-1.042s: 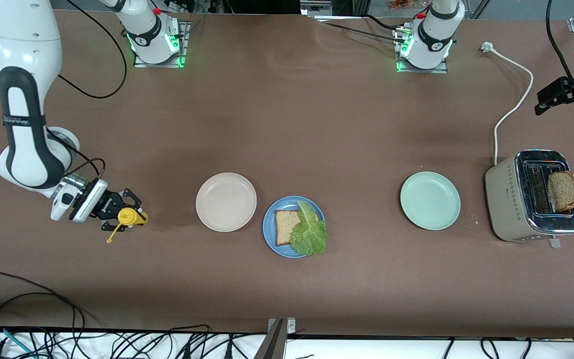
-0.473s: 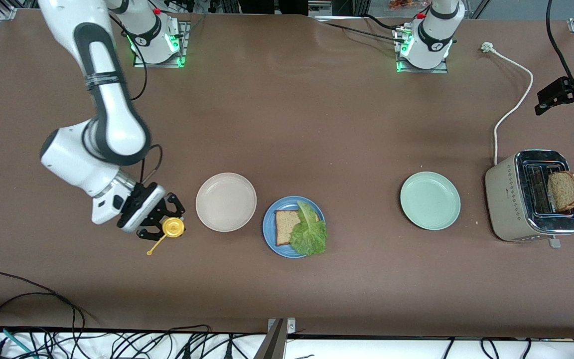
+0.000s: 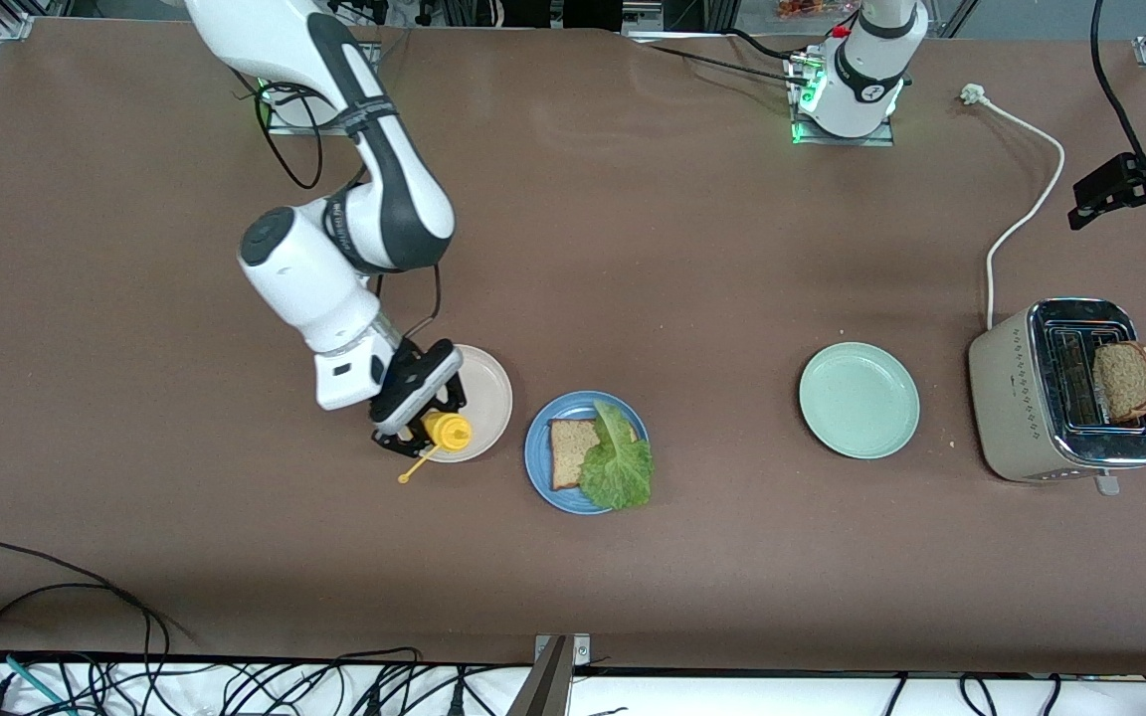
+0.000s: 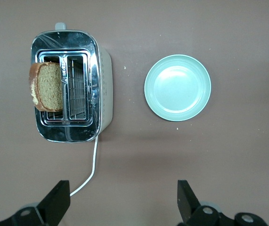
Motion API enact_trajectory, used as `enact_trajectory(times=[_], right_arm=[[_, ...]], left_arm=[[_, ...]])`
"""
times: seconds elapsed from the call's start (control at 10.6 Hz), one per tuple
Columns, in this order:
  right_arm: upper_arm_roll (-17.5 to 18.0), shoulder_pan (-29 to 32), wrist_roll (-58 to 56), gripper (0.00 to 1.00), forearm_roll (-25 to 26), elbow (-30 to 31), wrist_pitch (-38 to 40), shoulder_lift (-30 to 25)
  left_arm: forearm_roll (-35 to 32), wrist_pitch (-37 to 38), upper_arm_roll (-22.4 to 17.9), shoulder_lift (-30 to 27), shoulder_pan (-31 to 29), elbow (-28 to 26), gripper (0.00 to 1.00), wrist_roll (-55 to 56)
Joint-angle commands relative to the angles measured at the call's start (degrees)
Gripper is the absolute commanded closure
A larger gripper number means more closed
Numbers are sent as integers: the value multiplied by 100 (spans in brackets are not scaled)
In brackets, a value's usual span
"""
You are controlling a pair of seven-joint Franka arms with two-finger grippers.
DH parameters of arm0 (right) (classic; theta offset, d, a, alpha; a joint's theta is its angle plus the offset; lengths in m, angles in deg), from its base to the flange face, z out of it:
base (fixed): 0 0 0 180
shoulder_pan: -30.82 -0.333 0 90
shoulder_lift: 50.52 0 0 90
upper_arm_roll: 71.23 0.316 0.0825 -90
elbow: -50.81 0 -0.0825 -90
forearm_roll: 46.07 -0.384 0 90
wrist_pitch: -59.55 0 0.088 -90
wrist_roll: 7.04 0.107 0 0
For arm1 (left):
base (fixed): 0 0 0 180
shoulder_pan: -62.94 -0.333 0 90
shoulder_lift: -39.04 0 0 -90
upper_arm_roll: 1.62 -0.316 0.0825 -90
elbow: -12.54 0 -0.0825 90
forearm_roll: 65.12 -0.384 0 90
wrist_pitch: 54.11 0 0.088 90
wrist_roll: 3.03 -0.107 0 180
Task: Make sandwich in blue plate with both arms
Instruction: 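Lift the bottle with the right gripper over the bread on the blue plate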
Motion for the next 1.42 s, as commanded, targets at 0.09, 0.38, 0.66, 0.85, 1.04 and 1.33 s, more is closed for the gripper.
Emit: enact_trajectory(times=[0.09,0.38,0.66,0.85,1.04,1.33], right_arm=[[-556,-761,857,79,1104,-310,-322,655],[-1505,-1736,1762,79,2055,-505,-322,1279],[-2225,-2440,2283,80,2154,-960,-314,2209],[-2771,-2871,2292,80,2363,-1111,-305,2755],[-2923,-2917,2284,80,2654,-1252,-314,3038],[-2984,-2865,2283,80,3304,-1507,-358,3285]], left_arm=[[126,25,33,45,-65,116,0,-5],[126,25,33,45,-65,116,0,-5],[126,25,33,45,-64,116,0,-5],[126,25,24,45,-65,116,0,-5],[126,25,32,45,-65,116,0,-5],[126,25,33,45,-65,116,0,-5]])
